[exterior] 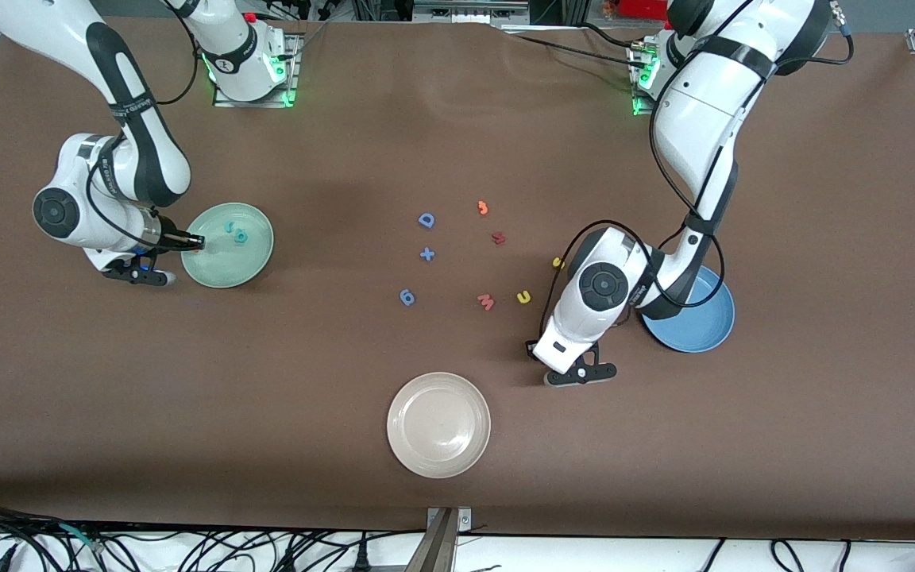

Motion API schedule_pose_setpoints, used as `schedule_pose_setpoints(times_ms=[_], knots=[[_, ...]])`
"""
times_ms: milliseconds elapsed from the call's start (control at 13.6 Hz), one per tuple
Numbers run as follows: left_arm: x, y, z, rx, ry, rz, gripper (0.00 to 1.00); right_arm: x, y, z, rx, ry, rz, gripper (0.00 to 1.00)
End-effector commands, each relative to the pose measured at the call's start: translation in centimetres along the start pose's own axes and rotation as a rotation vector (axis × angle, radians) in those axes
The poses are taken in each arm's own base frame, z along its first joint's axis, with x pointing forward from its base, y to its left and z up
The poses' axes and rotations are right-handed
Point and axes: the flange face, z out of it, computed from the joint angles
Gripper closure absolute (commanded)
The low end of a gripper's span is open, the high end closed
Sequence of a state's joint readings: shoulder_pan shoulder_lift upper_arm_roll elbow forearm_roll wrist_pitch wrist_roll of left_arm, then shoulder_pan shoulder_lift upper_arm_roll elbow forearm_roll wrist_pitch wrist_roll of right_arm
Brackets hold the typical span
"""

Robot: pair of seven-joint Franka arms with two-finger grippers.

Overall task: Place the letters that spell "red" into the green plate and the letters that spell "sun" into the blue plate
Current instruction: 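Drop the orange letter on the green plate while the left gripper carries green u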

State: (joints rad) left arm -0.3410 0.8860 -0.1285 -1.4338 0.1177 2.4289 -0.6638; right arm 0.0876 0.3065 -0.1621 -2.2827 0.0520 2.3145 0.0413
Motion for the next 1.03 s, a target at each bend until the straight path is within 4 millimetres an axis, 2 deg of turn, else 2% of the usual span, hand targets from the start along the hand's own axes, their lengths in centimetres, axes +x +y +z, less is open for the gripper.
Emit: schedule_pose_setpoints(times_ms=[0, 74, 147, 221, 369, 442, 590, 664, 811, 959], knots=[[0.5, 0.0, -1.3, 0.012, 0.017, 0.002, 0.72, -0.3, -0.2, 0.8, 0.013, 0.001, -0.007, 0.93], [0.9, -0.4, -1.5, 0.012, 0.018, -0.008, 0.72, -0.3, -0.2, 1.1, 0.012, 0.000, -0.008, 0.93], [1.4, -0.5, -2.8, 0.007, 0.030, -0.011, 0.72, -0.3, -0.3, 1.2, 0.012, -0.001, -0.010, 0.92], [1.6, -0.9, -3.4, 0.019, 0.020, -0.015, 0.72, -0.3, -0.3, 1.2, 0.012, -0.002, -0.010, 0.84], [2.4, -1.7, -5.5, 0.026, 0.021, -0.030, 0.72, -0.2, -0.4, 0.8, 0.013, 0.005, -0.009, 0.10], [2.7, -2.0, -6.2, 0.032, 0.016, -0.037, 0.72, -0.2, -0.4, 0.4, 0.014, 0.008, -0.007, 0.02], [3.3, -2.9, -8.4, 0.047, 0.007, -0.047, 0.72, 0.1, -0.4, -1.2, 0.020, 0.029, -0.011, 0.01], [3.5, -3.6, -9.6, 0.064, -0.007, -0.055, 0.72, 0.2, -0.5, -2.6, 0.023, 0.035, -0.013, 0.01], [4.0, -5.0, -11.1, 0.083, -0.033, -0.024, 0.72, 1.3, -0.8, -6.7, 0.030, -0.004, -0.019, 0.01], [4.4, -7.7, -11.4, 0.120, -0.090, 0.017, 0.71, 2.2, -1.0, -11.4, 0.032, -0.064, -0.015, 0.01]])
